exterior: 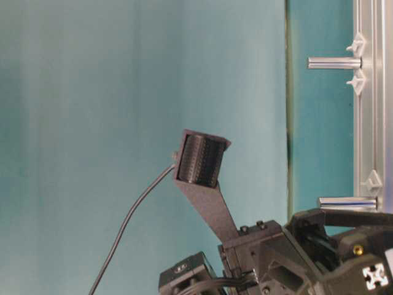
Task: Find the location of the shaft and insert the large gear.
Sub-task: 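Lower the left gripper over the gear hub and close on it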
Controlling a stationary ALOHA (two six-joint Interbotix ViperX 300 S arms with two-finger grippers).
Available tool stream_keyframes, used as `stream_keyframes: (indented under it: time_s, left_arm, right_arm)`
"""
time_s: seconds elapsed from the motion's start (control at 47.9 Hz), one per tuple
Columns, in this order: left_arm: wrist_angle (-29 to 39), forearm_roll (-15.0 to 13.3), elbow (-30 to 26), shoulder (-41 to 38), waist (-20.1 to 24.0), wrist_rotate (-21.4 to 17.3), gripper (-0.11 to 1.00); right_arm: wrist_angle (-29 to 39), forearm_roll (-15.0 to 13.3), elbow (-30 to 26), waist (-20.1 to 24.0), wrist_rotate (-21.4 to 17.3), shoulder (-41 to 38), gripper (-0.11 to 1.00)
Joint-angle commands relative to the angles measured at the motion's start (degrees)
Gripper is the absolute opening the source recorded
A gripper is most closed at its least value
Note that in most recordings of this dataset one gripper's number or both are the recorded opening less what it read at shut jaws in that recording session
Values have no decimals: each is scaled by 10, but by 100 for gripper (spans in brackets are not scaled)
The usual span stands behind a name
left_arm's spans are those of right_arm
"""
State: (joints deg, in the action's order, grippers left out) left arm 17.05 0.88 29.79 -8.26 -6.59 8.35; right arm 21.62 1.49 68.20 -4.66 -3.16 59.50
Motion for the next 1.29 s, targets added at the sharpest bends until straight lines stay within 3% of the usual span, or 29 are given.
stream_keyframes:
  time_s: [0.0,0.355,1.274]
  left_arm:
    - [-1,1,-16,8,-4,2,93]
    - [7,1,-18,-2,-12,4,93]
    - [7,1,-25,-18,-20,19,93]
  right_arm:
    - [-3,1,-4,-1,-4,-2,1]
    - [-6,1,12,-2,-25,25,1]
    - [-3,1,18,-2,-25,30,1]
